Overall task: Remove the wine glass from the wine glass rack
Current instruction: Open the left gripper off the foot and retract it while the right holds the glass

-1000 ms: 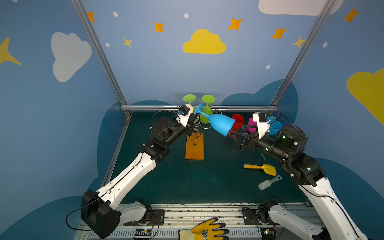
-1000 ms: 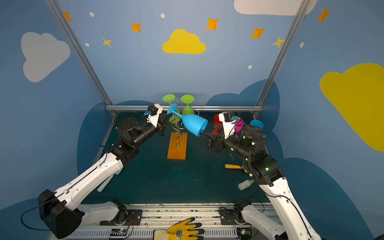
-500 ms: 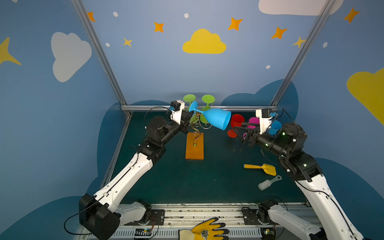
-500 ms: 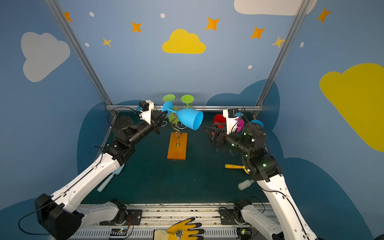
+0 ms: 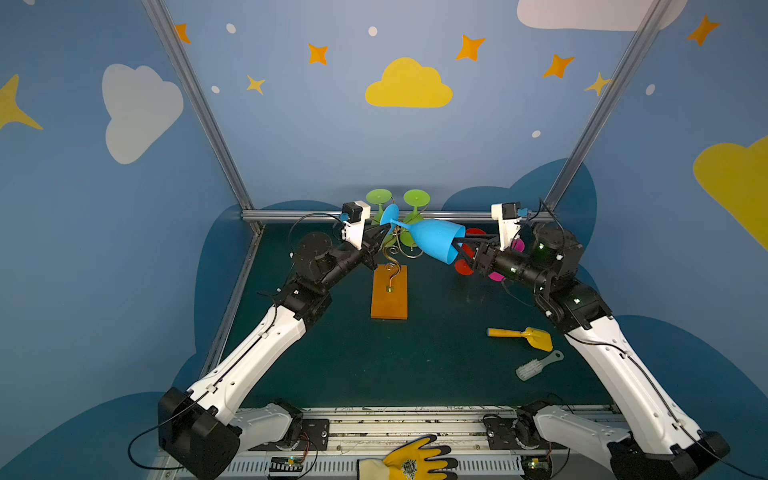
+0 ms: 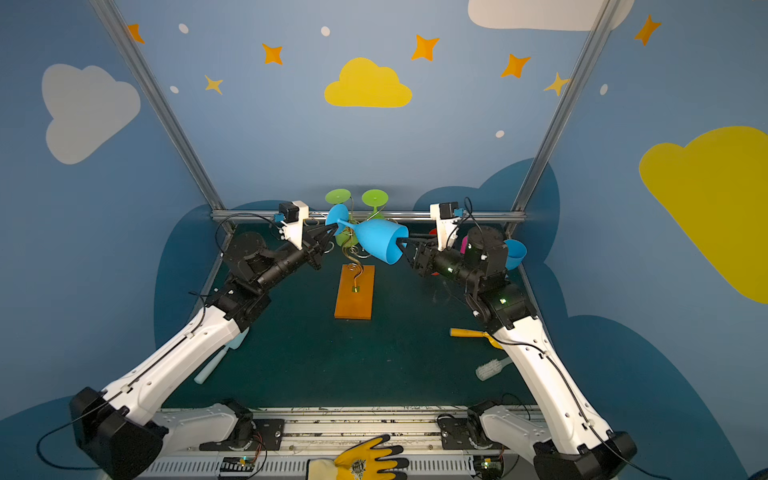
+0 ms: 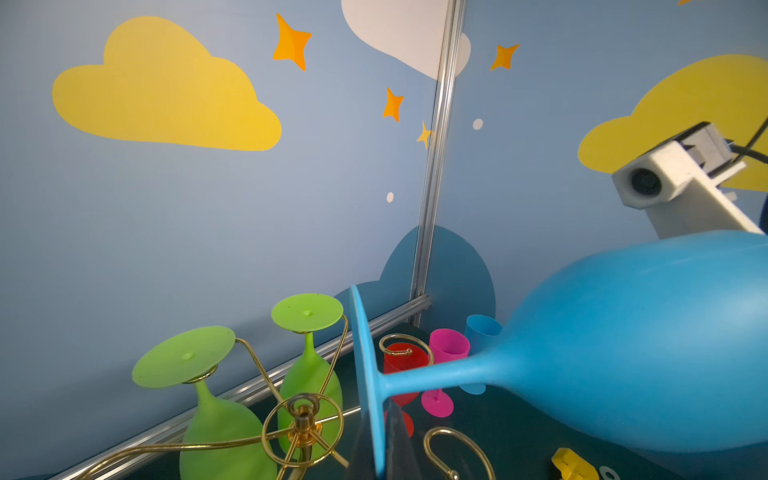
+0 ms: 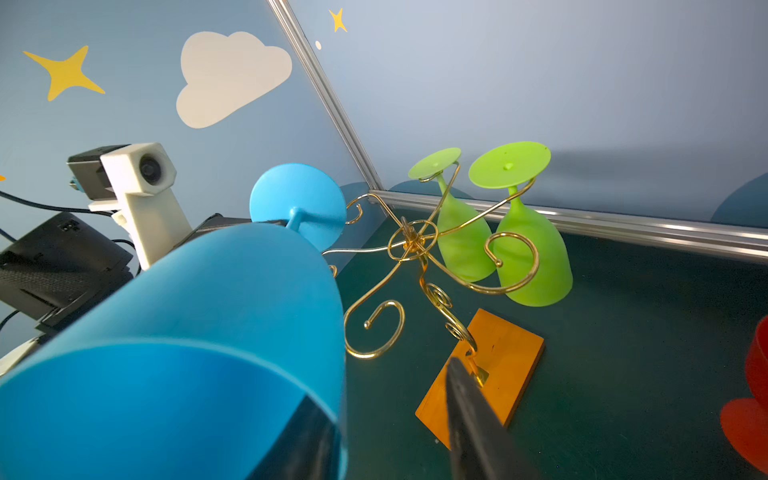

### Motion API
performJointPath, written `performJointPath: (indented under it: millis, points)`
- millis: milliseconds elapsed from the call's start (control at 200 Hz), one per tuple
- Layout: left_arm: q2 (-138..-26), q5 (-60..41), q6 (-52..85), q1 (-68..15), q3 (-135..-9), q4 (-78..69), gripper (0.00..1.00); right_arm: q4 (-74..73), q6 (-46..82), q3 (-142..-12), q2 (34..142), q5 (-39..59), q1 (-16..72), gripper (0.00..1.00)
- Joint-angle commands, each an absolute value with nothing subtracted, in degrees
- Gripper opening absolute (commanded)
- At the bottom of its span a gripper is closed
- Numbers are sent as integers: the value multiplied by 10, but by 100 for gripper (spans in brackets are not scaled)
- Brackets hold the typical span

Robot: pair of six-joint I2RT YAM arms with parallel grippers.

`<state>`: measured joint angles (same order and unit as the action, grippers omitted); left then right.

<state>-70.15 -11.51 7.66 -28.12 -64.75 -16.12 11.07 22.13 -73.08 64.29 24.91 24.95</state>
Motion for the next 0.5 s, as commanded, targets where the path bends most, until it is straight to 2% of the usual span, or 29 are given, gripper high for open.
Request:
performJointPath:
  millis: [0,130,205,295,375,441,496]
  points:
    - [-697,-128,88,-278,-646,-164,3,72,235,-750,650,274,249,31]
    - [-699,-149,87,-277,-647,-163,3,69,239,-753,655,280,249,15]
    - [-699,-147,90,-275,-648,-162,4,71,242,-756,656,285,250,0]
    - [-699,-147,92,-275,-649,-164,9,73,244,-756,653,284,249,0]
    - [-698,-145,92,-274,-647,-164,31,78,245,-758,647,276,249,0]
    - [-695,-138,92,-272,-646,-162,56,88,244,-760,638,262,249,0]
    - [-691,-138,91,-270,-644,-161,64,99,236,-763,627,244,248,0]
